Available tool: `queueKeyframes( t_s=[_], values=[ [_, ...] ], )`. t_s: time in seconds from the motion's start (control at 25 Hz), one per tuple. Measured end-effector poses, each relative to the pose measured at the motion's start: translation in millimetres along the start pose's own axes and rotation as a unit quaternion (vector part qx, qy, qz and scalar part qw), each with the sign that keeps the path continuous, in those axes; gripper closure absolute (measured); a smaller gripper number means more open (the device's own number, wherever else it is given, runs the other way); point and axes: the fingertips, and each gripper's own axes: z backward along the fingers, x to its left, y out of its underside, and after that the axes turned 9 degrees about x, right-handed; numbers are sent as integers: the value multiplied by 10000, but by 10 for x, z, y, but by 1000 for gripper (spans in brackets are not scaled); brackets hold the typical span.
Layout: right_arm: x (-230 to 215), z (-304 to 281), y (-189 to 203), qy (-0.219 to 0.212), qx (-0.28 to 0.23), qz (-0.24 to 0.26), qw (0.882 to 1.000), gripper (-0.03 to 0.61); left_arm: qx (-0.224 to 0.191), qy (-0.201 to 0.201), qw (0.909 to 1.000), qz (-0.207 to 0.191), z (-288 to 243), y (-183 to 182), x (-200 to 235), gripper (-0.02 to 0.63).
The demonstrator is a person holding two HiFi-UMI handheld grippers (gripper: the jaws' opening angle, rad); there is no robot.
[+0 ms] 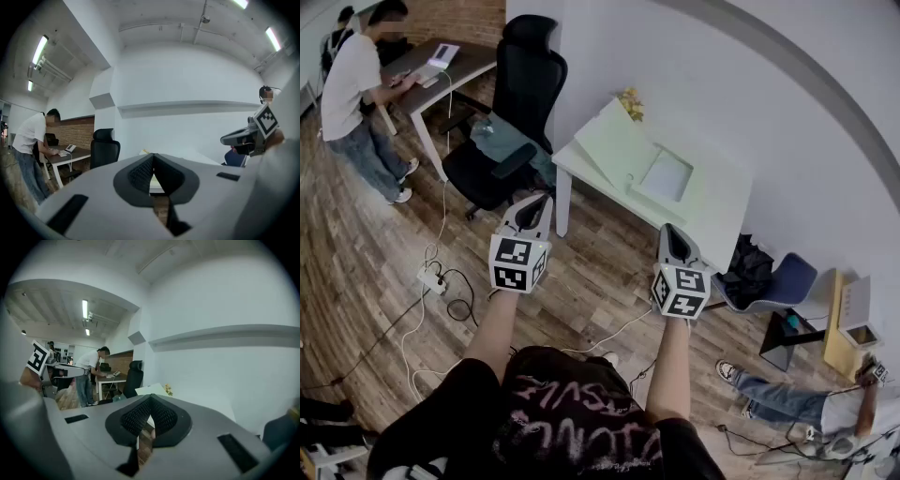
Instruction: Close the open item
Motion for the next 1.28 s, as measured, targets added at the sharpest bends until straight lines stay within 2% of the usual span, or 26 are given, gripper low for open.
queueKeyframes(
  t_s=[0.44,0.6,1.04,1.28],
  values=[
    [25,-49,-23,122,-53,-66,9999,566,16,157,9999,-10,-82,2,89,611],
    [-37,-55,29,255,9,-88,9996,566,69,272,9995,-130,-162,34,85,611],
    [-418,-358,163,386,115,-341,9986,566,282,340,9989,-147,-686,69,49,611],
    [-828,-742,182,377,121,-390,9985,566,378,349,9984,-254,-1220,26,-39,611]
  ],
)
